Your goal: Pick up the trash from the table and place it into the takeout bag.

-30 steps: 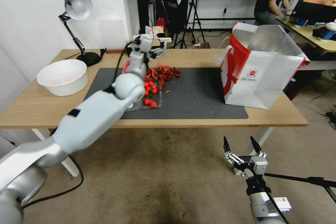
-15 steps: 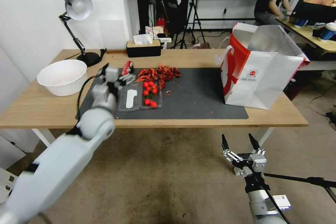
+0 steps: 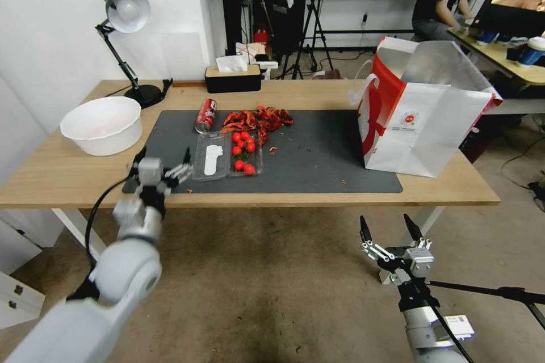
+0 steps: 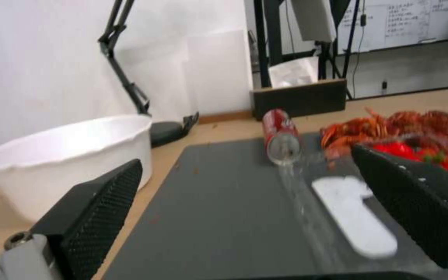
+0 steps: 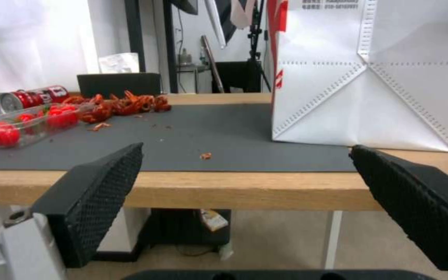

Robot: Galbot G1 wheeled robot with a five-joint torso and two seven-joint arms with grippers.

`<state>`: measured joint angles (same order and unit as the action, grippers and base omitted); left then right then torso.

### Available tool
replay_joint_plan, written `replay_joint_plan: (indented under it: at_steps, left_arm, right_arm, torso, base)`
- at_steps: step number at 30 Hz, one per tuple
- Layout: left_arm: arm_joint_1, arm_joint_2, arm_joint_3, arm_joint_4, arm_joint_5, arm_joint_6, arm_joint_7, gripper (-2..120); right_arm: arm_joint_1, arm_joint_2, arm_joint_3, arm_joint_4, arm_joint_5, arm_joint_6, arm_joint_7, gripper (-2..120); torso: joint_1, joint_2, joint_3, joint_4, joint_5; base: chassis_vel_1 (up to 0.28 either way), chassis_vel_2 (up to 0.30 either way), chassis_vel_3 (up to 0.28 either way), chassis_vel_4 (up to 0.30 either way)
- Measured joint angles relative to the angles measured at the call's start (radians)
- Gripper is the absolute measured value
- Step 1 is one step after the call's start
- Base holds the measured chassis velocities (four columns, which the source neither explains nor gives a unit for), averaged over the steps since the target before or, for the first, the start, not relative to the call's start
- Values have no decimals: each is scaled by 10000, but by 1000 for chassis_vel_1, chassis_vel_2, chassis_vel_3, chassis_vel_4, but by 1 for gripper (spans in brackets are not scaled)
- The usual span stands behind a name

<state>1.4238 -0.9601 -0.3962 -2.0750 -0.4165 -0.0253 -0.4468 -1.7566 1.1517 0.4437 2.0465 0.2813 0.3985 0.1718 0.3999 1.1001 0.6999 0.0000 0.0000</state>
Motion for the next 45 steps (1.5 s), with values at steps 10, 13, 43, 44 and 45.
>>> replay_joint_plan:
  at_steps: [10,13,43,44,45]
  left_arm:
    - [1111,-373,-422,-101,268,-389,232,100]
    - [1186,-434,-399,-63,268,-389,325,100]
    - [-615,621,62,516,-1319,-147,1291,100]
    - [-1102,802,261,642,-1726,178,1354,100]
    - [-1434,926,407,741,-1990,410,1398,100]
  right_arm:
    - [69,3,-5,-12,0,-12,-4,100]
    - [67,18,-15,-9,-32,-12,-4,100]
    - [86,12,-69,136,-101,-151,15,100]
    - [82,13,-73,142,-106,-155,17,100]
    - [80,10,-73,154,-107,-159,20,100]
  torso:
    - [0,0,1,-2,0]
    - [0,0,1,-1,0]
    - [1,-2,2,0,0]
    - [2,-2,2,-3,-2]
    - [2,-2,2,-1,-1]
  base:
    - [0,0,0,0]
    - [0,0,0,0]
    - [0,0,0,0]
    - [0,0,0,0]
    - [0,0,0,0]
